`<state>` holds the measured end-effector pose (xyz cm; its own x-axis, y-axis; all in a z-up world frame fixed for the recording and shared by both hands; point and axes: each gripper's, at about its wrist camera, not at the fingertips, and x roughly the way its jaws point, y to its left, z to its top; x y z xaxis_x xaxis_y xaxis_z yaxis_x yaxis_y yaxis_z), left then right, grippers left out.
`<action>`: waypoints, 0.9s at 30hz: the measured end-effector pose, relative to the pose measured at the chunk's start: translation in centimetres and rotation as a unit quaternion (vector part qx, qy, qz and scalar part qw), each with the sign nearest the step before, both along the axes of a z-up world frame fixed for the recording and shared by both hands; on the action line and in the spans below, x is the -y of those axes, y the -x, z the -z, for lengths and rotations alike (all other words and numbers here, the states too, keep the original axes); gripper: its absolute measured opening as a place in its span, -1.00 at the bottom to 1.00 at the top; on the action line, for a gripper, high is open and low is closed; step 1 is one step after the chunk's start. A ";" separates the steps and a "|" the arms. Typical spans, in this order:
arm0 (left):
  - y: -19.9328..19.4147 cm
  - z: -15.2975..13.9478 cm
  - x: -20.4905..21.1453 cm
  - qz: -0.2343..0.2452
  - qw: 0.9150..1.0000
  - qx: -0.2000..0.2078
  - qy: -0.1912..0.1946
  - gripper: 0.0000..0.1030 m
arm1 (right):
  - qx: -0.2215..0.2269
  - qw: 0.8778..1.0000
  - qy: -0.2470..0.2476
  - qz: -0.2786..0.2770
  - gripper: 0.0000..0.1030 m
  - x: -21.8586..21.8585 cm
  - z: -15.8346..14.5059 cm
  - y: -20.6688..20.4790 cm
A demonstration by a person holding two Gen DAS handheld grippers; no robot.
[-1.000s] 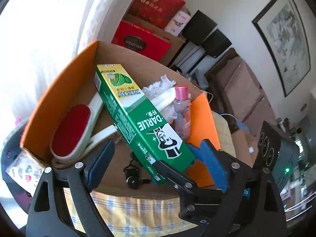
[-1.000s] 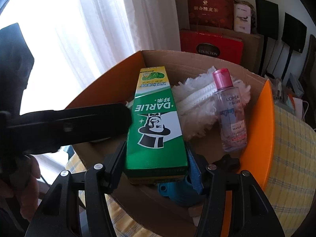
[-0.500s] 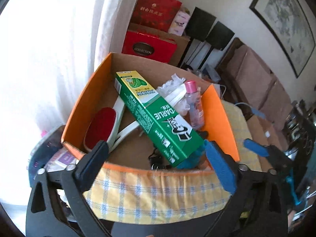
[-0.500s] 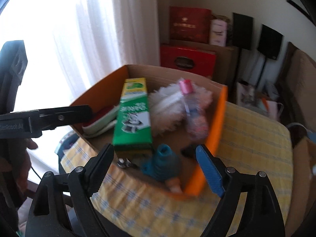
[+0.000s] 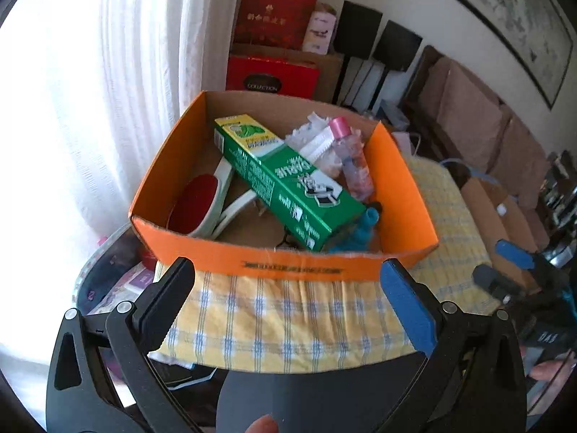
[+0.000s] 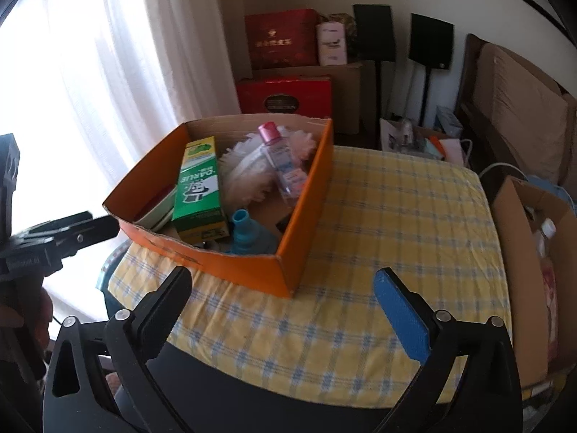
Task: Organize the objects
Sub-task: 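Open the right tool and withdraw both tools from the tray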
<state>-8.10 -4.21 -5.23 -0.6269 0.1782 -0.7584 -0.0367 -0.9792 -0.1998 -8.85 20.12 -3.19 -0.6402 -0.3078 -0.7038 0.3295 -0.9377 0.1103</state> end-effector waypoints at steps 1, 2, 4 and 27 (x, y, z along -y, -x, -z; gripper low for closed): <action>-0.3 0.0 -0.3 0.003 1.000 0.002 0.007 0.99 | -0.002 1.000 0.001 0.005 1.00 -0.3 0.0 -0.2; -0.6 0.0 -0.7 0.004 1.000 0.002 0.015 0.99 | -0.003 1.000 0.000 0.011 1.00 -0.6 0.0 -0.4; -1.1 -0.2 -1.2 0.004 1.000 0.000 0.029 0.99 | -0.005 1.000 -0.005 0.025 1.00 -1.2 0.0 -1.0; -6.8 -2.5 -4.0 -0.028 0.996 -0.044 0.069 1.00 | 0.005 0.993 -0.002 0.119 1.00 -6.3 -0.8 -6.9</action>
<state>-1.31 -0.23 -2.73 -0.6985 0.0391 -0.7145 0.0072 -0.9981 -0.0617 -1.99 26.43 -2.34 -0.6871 -0.1468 -0.7116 0.0979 -0.9891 0.1096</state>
